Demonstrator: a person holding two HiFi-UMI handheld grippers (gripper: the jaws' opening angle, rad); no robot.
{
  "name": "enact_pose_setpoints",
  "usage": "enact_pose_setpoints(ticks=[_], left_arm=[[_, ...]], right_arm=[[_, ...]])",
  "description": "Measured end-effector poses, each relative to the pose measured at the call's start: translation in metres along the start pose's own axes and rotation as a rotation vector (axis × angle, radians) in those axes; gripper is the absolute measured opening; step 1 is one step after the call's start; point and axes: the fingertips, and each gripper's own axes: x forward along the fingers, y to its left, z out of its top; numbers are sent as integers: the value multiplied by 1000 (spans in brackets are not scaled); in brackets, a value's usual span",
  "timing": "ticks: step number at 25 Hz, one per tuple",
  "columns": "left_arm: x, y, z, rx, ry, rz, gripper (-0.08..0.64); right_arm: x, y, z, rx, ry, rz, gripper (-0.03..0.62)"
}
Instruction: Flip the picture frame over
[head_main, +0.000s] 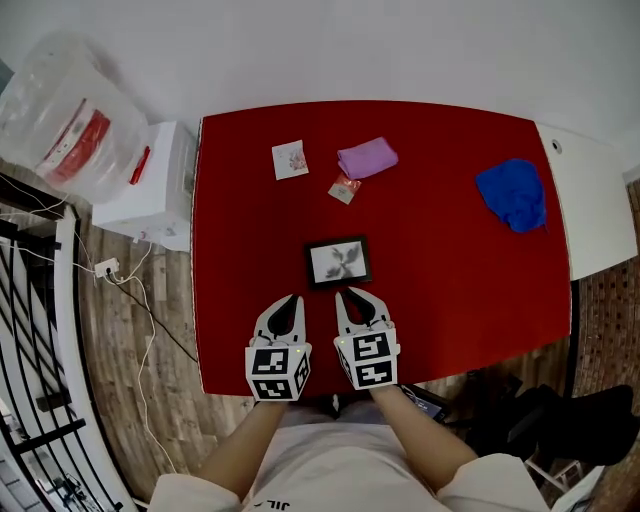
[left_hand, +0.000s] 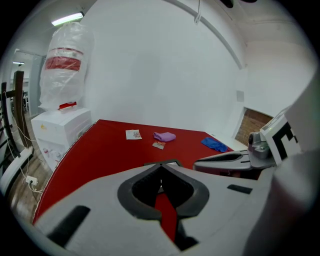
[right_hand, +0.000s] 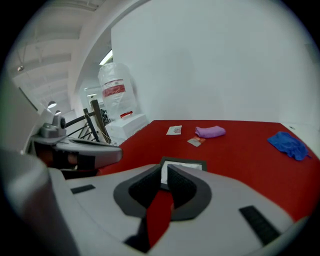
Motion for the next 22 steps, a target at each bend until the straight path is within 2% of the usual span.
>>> enact_pose_setpoints(ticks=[3,10,14,22], left_arm=[[1,8,-4,-4,9,11,6],[0,31,-19,-13,49,34,6],[1,44,-25,-17,63,43,6],[1,56,-31,-29,69,27,6]], right_arm=[[22,5,0,5,24,6,59],[75,16,-13,53,106,16,115],[100,21,-20,72,146,9,120],[124,27,-31,13,231,-42,120]])
